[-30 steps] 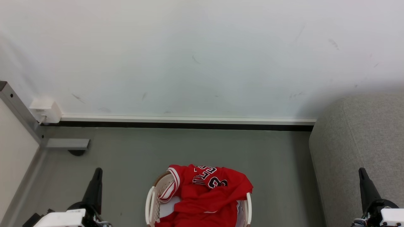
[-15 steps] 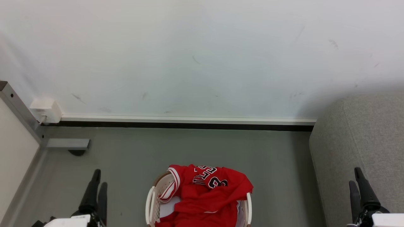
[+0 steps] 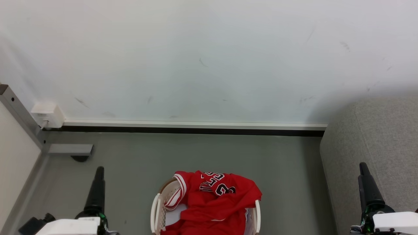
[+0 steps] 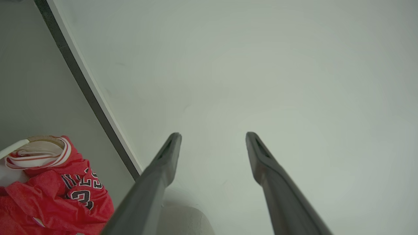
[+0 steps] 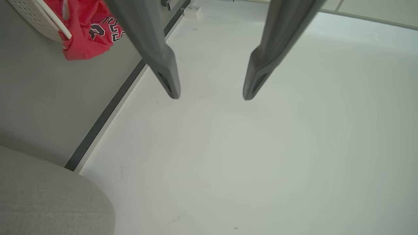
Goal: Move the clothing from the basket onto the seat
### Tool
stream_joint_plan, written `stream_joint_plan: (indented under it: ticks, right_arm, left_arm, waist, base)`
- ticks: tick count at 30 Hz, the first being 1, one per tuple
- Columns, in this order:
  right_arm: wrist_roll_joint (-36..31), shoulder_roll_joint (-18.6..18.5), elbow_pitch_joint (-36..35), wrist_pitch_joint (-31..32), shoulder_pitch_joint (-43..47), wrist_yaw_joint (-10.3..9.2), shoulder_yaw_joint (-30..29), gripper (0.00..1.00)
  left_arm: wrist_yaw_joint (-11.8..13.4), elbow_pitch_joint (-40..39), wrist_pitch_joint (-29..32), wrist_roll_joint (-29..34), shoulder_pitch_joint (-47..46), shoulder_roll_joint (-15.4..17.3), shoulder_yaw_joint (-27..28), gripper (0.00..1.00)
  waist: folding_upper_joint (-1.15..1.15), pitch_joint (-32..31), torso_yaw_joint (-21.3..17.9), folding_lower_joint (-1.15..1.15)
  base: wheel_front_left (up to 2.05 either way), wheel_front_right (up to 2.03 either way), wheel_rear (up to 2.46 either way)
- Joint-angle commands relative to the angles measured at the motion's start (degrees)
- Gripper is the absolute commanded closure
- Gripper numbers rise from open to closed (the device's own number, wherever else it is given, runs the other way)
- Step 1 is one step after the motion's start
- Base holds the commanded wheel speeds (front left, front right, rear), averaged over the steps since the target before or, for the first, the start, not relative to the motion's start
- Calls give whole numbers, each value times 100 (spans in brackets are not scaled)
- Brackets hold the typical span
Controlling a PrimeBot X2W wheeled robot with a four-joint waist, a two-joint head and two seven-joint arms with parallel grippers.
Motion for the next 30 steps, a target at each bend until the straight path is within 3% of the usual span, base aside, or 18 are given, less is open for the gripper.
stream_joint_plan:
  ticks: [1, 13, 30]
  right_arm:
    - [-240, -62, -139, -83, -173, -2, 58, 0]
    - [-1437, -110, -243, -345, -231, -3, 282, 0]
    - [-3394, -235, -144, -667, -264, -5, 531, 0]
  left_arm:
    - [-16, -165, -96, 327, -128, 44, -11, 0]
    - [-20, -392, -364, 1912, -76, 51, -18, 0]
    - [240, -407, -681, 4074, -15, 102, -243, 0]
  waist:
    - [0, -3, -3, 0]
    - [0, -17, -9, 0]
    - [0, -59, -4, 0]
  base:
    - [0, 0, 0]
    - [0, 0, 0]
    - [0, 0, 0]
